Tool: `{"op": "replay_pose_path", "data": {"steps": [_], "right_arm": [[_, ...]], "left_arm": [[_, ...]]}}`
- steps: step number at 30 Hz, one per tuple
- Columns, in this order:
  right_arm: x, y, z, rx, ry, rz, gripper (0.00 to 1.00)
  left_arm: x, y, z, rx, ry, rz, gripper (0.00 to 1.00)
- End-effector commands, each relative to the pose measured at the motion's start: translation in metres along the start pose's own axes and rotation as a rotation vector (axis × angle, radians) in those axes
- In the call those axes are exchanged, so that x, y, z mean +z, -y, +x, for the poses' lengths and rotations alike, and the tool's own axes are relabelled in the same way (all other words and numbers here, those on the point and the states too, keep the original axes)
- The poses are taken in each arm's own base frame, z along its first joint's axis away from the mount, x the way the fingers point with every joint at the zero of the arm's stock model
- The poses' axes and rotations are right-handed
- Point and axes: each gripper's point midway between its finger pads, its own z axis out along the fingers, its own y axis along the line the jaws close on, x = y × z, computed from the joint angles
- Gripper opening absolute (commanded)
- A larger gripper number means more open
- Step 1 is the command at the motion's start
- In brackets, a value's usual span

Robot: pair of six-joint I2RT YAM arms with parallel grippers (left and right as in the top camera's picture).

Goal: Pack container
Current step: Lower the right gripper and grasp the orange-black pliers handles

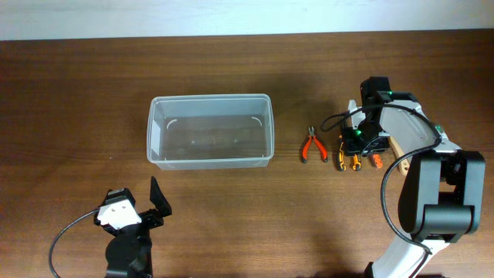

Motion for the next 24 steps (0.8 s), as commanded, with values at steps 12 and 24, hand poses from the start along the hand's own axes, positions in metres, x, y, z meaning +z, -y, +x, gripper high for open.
{"op": "replay_pose_path", "data": {"steps": [12, 24], "right_arm": [[0.005, 0.016, 0.002, 0.005, -0.004, 0.020, 0.41], [0.009, 0.019, 0.002, 0.011, -0.004, 0.009, 0.41]], "left_arm": [[0.000, 0.000, 0.001, 0.010, 0.000, 0.000, 0.99], [0.000, 0.000, 0.001, 0.010, 0.000, 0.000, 0.99]]}}
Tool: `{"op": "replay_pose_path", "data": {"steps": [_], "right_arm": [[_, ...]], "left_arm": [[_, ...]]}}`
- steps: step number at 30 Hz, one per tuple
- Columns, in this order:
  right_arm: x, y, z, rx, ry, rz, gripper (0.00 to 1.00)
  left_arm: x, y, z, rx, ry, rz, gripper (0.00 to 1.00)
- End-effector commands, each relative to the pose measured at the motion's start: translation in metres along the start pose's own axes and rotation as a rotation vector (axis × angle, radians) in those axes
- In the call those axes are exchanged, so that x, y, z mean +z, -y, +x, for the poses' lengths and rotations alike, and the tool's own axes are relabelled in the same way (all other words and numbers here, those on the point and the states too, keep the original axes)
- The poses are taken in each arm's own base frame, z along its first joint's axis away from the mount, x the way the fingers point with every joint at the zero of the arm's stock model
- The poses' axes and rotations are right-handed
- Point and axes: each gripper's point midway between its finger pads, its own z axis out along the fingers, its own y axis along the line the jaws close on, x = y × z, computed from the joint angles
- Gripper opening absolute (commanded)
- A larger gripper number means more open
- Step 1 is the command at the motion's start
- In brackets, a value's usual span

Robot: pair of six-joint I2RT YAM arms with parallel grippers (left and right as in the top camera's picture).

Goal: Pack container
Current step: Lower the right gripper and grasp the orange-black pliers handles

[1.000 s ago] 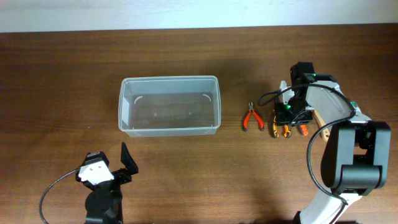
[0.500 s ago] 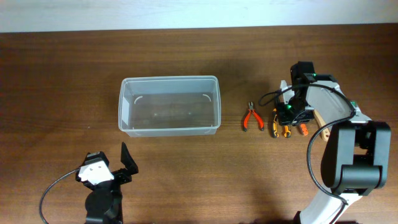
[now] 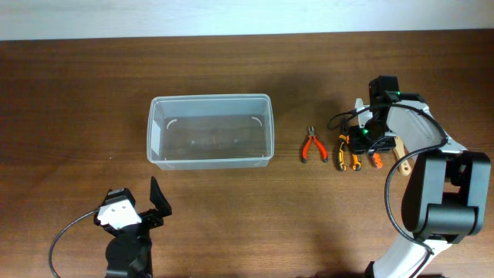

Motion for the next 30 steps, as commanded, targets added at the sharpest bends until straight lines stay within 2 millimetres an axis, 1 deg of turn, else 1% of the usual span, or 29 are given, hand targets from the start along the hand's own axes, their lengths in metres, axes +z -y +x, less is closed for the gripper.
{"op": "replay_pose_path", "data": {"steps": [1, 6, 16, 22, 30], "right_arm": [[0.011, 0.000, 0.006, -0.004, -0.034, -0.004, 0.41], [0.019, 0.000, 0.009, -0.005, -0.056, -0.008, 0.41], [0.023, -0.001, 0.007, -0.004, -0.052, -0.016, 0.41], [0.024, -0.001, 0.007, -0.004, -0.051, -0.016, 0.37], [0.031, -0.004, 0.014, -0.004, -0.063, -0.026, 0.37]], "left_arm": [[0.000, 0.000, 0.001, 0.010, 0.000, 0.000, 0.99], [0.000, 0.000, 0.001, 0.010, 0.000, 0.000, 0.99], [0.000, 0.000, 0.001, 0.010, 0.000, 0.000, 0.99], [0.000, 0.000, 0.001, 0.010, 0.000, -0.001, 0.99], [0.000, 0.000, 0.001, 0.010, 0.000, 0.000, 0.99]]}}
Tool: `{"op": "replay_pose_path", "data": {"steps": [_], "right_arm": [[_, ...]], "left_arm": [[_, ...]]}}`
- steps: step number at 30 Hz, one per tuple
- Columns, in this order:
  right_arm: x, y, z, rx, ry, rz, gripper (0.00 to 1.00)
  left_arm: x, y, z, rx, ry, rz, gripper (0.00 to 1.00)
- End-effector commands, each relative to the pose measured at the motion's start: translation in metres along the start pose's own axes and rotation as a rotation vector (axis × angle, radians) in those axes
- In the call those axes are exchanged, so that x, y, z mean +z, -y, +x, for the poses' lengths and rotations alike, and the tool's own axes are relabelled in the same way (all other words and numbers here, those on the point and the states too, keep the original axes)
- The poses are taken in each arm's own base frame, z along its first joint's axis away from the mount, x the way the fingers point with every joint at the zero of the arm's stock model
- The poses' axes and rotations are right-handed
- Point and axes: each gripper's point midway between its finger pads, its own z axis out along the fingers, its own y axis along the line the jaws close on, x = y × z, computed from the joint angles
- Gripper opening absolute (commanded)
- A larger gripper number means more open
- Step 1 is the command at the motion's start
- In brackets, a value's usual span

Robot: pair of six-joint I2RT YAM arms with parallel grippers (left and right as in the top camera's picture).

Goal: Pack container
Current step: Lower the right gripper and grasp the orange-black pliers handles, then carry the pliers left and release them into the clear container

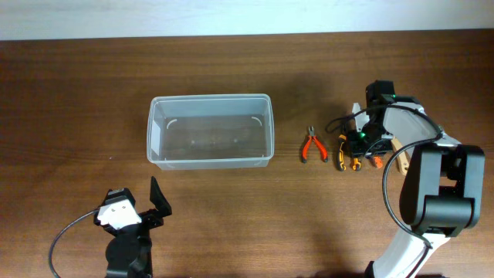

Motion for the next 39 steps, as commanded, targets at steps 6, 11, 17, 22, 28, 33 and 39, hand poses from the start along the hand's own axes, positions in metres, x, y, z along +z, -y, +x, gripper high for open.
{"op": "replay_pose_path", "data": {"steps": [6, 11, 17, 22, 28, 33, 39], "right_arm": [[0.014, -0.004, 0.014, 0.000, -0.043, -0.025, 0.32], [0.014, -0.004, 0.013, 0.000, -0.040, -0.025, 0.10], [-0.003, -0.002, -0.007, 0.018, 0.007, -0.020, 0.04], [-0.040, 0.001, -0.042, 0.009, 0.093, -0.007, 0.04], [-0.106, -0.005, -0.089, -0.029, 0.244, 0.013, 0.04], [-0.163, -0.035, -0.121, -0.243, 0.375, 0.046, 0.04], [-0.201, -0.106, -0.135, -0.527, 0.478, 0.048, 0.04]], "left_arm": [[0.000, 0.000, 0.001, 0.010, 0.000, 0.000, 0.99], [0.000, 0.000, 0.001, 0.010, 0.000, 0.000, 0.99], [0.000, 0.000, 0.001, 0.010, 0.000, 0.000, 0.99], [0.000, 0.000, 0.001, 0.010, 0.000, 0.000, 0.99], [0.000, 0.000, 0.001, 0.010, 0.000, 0.000, 0.99], [0.000, 0.000, 0.001, 0.010, 0.000, 0.000, 0.99], [0.000, 0.000, 0.001, 0.009, 0.000, 0.000, 0.99]]}}
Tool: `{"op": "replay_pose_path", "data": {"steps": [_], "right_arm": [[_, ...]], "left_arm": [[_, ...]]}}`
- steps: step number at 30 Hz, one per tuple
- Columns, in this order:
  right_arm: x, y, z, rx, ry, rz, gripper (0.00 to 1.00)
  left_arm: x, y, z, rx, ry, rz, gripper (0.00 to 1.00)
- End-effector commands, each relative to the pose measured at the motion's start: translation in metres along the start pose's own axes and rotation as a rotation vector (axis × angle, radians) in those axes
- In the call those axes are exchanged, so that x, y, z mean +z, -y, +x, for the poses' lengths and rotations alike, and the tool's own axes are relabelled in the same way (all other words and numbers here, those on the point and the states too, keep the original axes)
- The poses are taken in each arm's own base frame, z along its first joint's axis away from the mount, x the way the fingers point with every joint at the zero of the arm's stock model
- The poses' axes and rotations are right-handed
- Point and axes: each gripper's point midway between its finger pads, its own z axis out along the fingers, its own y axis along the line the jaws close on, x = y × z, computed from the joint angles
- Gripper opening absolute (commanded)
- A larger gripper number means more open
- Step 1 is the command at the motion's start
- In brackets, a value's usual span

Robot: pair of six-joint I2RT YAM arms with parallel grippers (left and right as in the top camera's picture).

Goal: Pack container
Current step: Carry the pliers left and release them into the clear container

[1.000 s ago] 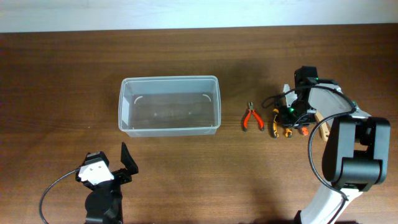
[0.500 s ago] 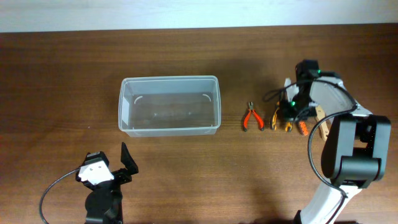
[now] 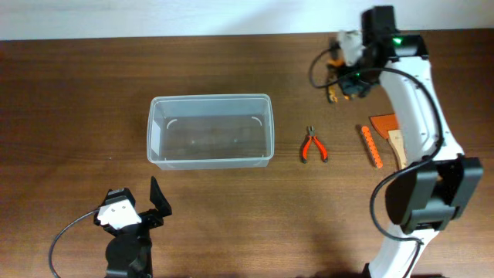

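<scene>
A clear plastic container (image 3: 210, 131) stands empty at the table's middle left. Raised over the far right of the table, my right gripper (image 3: 340, 76) is shut on the yellow-and-black pliers (image 3: 333, 91), which hang from its fingers. Small orange pliers (image 3: 312, 146) lie on the table right of the container. Further right lies an orange ribbed tool (image 3: 370, 147). My left gripper (image 3: 157, 202) rests near the front left edge, open and holding nothing, well short of the container.
An orange and wooden piece (image 3: 390, 133) lies beside the right arm's base link. The right arm (image 3: 421, 100) reaches over the table's right side. A cable loops from the left arm (image 3: 127, 247) at the front.
My right gripper was low over the cluster of tools right of the orange pliers. It is now raised toward the far edge with the yellow-and-black pliers in it. The orange ribbed tool lies uncovered.
My right gripper stayed low over the yellow-and-black pliers and orange tool through all three earlier moments, shifting only slightly. It now holds the yellow-and-black pliers up, away from where they lay. The container, orange pliers and left arm have not moved.
</scene>
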Motion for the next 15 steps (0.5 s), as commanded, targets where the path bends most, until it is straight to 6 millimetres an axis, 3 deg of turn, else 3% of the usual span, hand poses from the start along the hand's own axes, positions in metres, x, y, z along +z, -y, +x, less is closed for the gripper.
{"op": "replay_pose_path", "data": {"steps": [1, 3, 4, 6, 11, 15], "right_arm": [[-0.021, -0.049, -0.032, -0.247, 0.093, -0.049, 0.04], [-0.023, -0.075, -0.037, -0.348, 0.107, -0.088, 0.04], [-0.024, -0.102, -0.039, -0.455, 0.120, -0.128, 0.04], [-0.027, -0.133, -0.040, -0.572, 0.135, -0.171, 0.04], [-0.035, -0.187, -0.039, -0.726, 0.166, -0.246, 0.04], [-0.040, -0.219, -0.040, -0.781, 0.194, -0.281, 0.04]], "left_arm": [[0.000, 0.000, 0.001, 0.010, 0.000, 0.000, 0.99], [0.000, 0.000, 0.001, 0.010, 0.000, 0.000, 0.99], [0.000, 0.000, 0.001, 0.010, 0.000, 0.000, 0.99], [0.000, 0.000, 0.001, 0.010, 0.000, 0.000, 0.99], [0.000, 0.000, 0.001, 0.010, 0.000, -0.001, 0.99], [0.000, 0.000, 0.001, 0.010, 0.000, 0.000, 0.99]]}}
